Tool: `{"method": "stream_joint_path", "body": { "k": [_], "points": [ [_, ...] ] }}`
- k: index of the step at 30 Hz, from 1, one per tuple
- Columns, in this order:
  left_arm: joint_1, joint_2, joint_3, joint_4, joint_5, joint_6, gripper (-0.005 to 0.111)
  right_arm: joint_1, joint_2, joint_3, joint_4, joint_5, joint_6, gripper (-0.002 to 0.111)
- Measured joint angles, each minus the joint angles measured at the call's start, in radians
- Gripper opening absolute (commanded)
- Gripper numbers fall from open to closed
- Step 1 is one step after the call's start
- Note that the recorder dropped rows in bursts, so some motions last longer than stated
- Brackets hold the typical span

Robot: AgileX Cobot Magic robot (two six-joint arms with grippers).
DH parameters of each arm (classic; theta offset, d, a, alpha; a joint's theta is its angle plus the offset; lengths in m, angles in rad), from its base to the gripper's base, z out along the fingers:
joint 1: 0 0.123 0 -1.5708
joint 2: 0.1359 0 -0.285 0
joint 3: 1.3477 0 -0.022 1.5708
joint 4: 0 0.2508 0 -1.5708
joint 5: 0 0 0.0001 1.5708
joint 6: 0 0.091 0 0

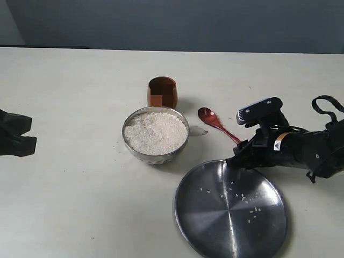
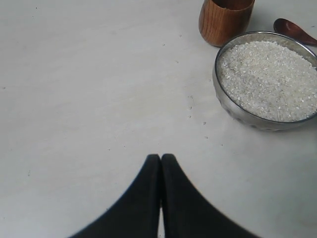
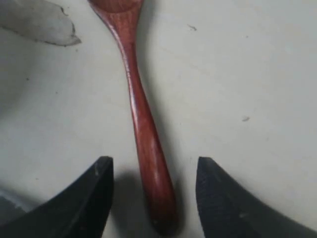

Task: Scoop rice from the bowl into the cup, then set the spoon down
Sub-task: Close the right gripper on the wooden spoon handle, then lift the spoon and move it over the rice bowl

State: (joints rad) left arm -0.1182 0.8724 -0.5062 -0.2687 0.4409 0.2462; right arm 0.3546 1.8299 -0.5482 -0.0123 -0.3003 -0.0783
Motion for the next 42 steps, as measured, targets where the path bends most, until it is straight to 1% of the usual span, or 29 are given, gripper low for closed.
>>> {"method": "stream_joint_path", "body": {
  "k": [2, 4, 8, 11, 17, 20, 24, 27, 31, 34, 37, 41, 42],
  "points": [
    [0.0, 0.0, 0.0, 0.0, 0.0, 0.0, 0.0, 0.0, 0.003, 0.0, 0.0, 0.002, 0.0, 0.046],
    [0.0, 0.0, 0.0, 0.0, 0.0, 0.0, 0.0, 0.0, 0.01, 0.0, 0.0, -0.008, 0.002, 0.039],
    [0.0, 0.0, 0.0, 0.0, 0.0, 0.0, 0.0, 0.0, 0.035, -0.002, 0.0, -0.038, 0.004, 0.019],
    [0.0, 0.0, 0.0, 0.0, 0.003, 0.0, 0.0, 0.0, 0.049, -0.004, 0.0, -0.064, 0.008, -0.001],
    [0.0, 0.0, 0.0, 0.0, 0.003, 0.0, 0.0, 0.0, 0.039, -0.006, 0.0, -0.052, 0.008, -0.001],
    [0.0, 0.0, 0.0, 0.0, 0.003, 0.0, 0.0, 0.0, -0.005, -0.008, -0.002, 0.03, 0.008, -0.001],
    [0.0, 0.0, 0.0, 0.0, 0.003, 0.0, 0.0, 0.0, -0.114, -0.074, -0.032, 0.21, 0.004, -0.001],
    [0.0, 0.0, 0.0, 0.0, 0.003, 0.0, 0.0, 0.0, -0.195, -0.16, -0.1, 0.4, 0.004, -0.001],
    [0.0, 0.0, 0.0, 0.0, 0.003, 0.0, 0.0, 0.011, -0.251, -0.266, -0.204, 0.65, 0.004, -0.001],
    [0.0, 0.0, 0.0, 0.0, 0.003, 0.0, 0.0, 0.067, -0.27, -0.334, -0.288, 0.814, 0.004, -0.001],
    [0.0, 0.0, 0.0, 0.0, 0.003, 0.0, 0.0, 0.172, -0.274, -0.401, -0.368, 0.932, 0.004, -0.001],
    [0.0, 0.0, 0.0, 0.0, 0.003, 0.0, 0.0, 0.297, -0.269, -0.483, -0.472, 1.035, 0.031, -0.001],
    [0.0, 0.0, 0.0, 0.0, 0.003, 0.0, 0.0, 0.345, -0.257, -0.525, -0.518, 1.086, 0.041, -0.001]
  ]
}}
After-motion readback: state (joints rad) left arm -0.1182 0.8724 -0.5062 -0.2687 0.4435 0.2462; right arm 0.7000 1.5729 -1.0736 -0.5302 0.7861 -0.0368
